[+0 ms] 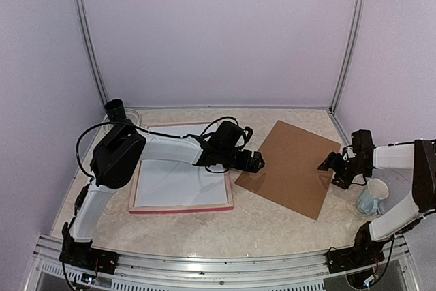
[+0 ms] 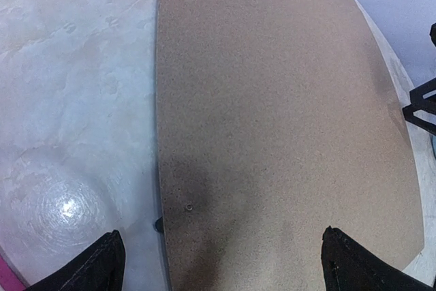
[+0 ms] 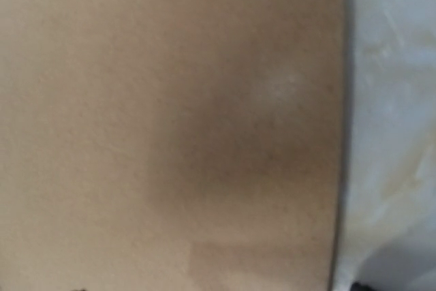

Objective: Put the photo into the frame
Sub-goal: Pick up the backboard from the center of the board.

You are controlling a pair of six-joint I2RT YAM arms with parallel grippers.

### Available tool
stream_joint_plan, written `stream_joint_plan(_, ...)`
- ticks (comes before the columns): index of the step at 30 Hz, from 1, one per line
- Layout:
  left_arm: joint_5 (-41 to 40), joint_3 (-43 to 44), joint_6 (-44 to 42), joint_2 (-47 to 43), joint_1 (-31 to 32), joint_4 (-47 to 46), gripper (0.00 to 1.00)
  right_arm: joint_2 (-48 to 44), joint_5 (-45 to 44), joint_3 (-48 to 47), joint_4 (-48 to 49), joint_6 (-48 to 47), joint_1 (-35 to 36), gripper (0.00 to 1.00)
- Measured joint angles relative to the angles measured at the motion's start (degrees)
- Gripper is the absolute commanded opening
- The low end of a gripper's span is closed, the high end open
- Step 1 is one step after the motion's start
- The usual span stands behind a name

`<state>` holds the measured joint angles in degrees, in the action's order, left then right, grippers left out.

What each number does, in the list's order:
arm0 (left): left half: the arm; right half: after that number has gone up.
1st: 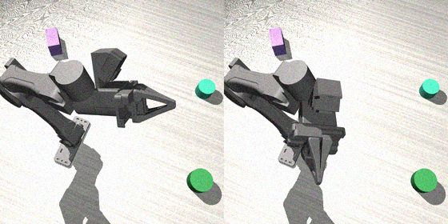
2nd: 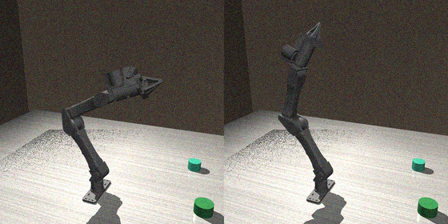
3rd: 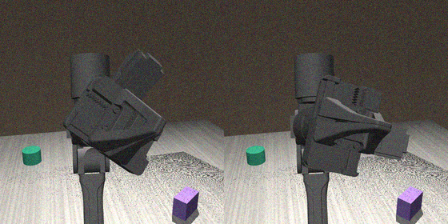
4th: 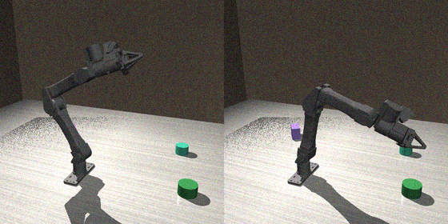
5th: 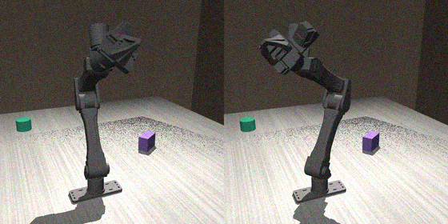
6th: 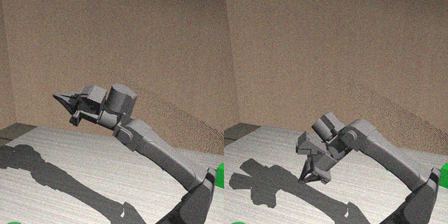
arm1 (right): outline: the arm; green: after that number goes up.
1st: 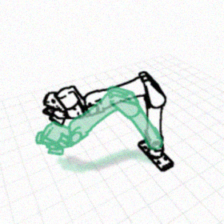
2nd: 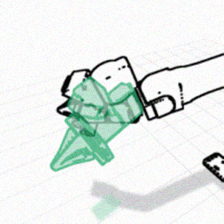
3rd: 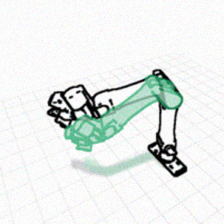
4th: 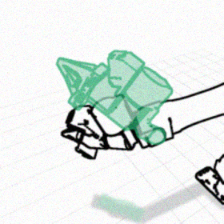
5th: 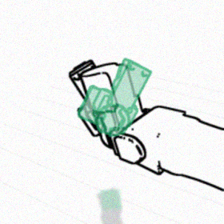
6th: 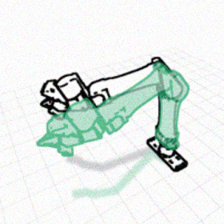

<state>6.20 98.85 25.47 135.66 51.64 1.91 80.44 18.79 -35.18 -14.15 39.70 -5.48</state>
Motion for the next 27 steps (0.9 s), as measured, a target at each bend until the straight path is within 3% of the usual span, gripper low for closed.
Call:
stream_joint_plan(16, 3.17, 0.09, -0.04, 0.20, 0.92, 0.13, 0.99, 2.86, 4.17, 0.24, 7.30, 0.48, -0.70, 0.81)
stream_joint_plan(27, 3.87, -0.02, 0.42, 0.20, 0.50, -0.07, 0.99, -0.22, 7.76, 0.31, 7.96, -0.50, -1.60, 0.81)
